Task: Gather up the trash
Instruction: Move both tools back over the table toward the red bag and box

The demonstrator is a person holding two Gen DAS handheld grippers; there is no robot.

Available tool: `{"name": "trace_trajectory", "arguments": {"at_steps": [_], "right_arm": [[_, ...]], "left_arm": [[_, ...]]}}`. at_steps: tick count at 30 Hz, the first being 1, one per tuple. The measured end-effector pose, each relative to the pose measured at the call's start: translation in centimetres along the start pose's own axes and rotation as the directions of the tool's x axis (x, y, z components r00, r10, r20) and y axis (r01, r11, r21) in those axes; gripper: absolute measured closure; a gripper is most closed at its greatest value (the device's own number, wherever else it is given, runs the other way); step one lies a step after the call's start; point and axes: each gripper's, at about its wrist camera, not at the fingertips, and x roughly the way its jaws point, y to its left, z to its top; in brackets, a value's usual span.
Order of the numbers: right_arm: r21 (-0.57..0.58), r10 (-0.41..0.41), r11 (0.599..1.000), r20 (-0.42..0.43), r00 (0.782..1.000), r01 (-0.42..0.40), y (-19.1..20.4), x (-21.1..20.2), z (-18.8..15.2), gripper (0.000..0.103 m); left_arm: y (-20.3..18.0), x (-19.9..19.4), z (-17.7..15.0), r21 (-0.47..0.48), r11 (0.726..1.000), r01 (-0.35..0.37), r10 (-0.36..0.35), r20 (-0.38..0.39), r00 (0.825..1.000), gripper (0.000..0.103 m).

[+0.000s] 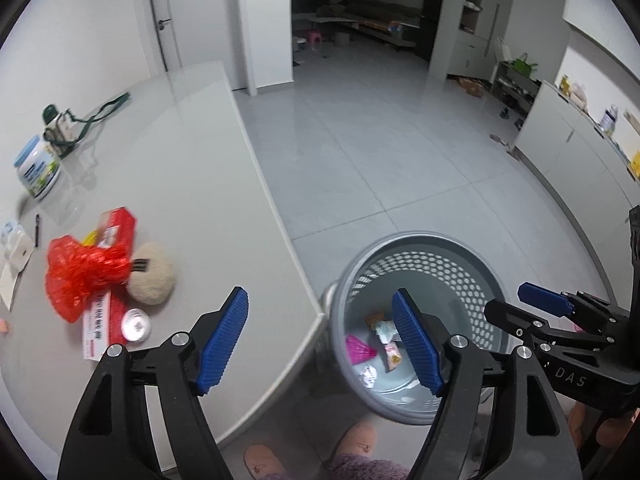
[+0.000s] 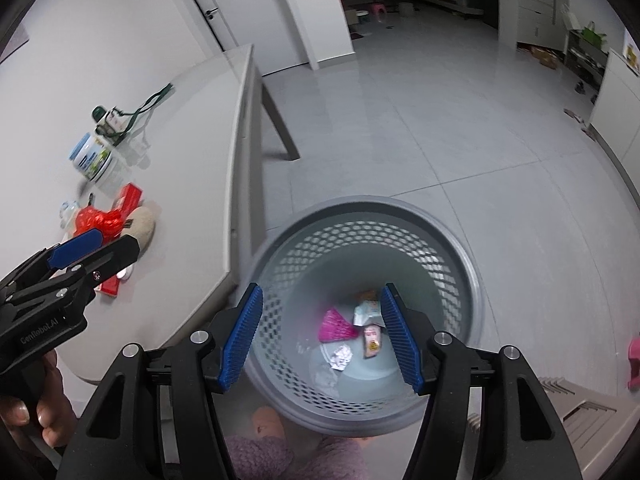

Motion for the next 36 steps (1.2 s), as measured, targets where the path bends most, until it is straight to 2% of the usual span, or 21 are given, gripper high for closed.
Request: {"name": "trace_trajectory", "arguments": {"at_steps": [10,19,27,31,36], "right_arm": [[-0.092,0.062,0.994,-0.023,0.998,-0.064,8.0,1.7,0.9,0.042],[-0.171,0.087,0.981,-0.056,0.995,-0.095,15.2,3.4,0.5,0.042],[-0.232,0.112,0.965,-0.062,0.992,-0.124,20.8,5.1,1.2,0.042],[-0.261,0.162,0.949,-0.076,0.984,-0.176,23.8,6.6,2.1,0.042],[-0.356,0.186,0.912,-0.084,0.979,-0.204,28.1,8.6,3.4,0.042]], "left_arm": [[8.8,-2.3,-1.8,-0.117,0.989,-0.088,0.090,0.012,0.996,0.026],[17.7,-2.8,-4.5,-0.232,0.958,-0.170,0.168,-0.031,0.985,0.025],[23.6,-2.9,-6.6,-0.287,0.934,-0.211,0.204,-0.054,0.977,0.025],[26.4,-3.3,-7.5,-0.315,0.920,-0.233,0.224,-0.064,0.973,0.025],[29.4,-4.1,-8.6,-0.353,0.901,-0.253,0.243,-0.075,0.967,0.025]]}}
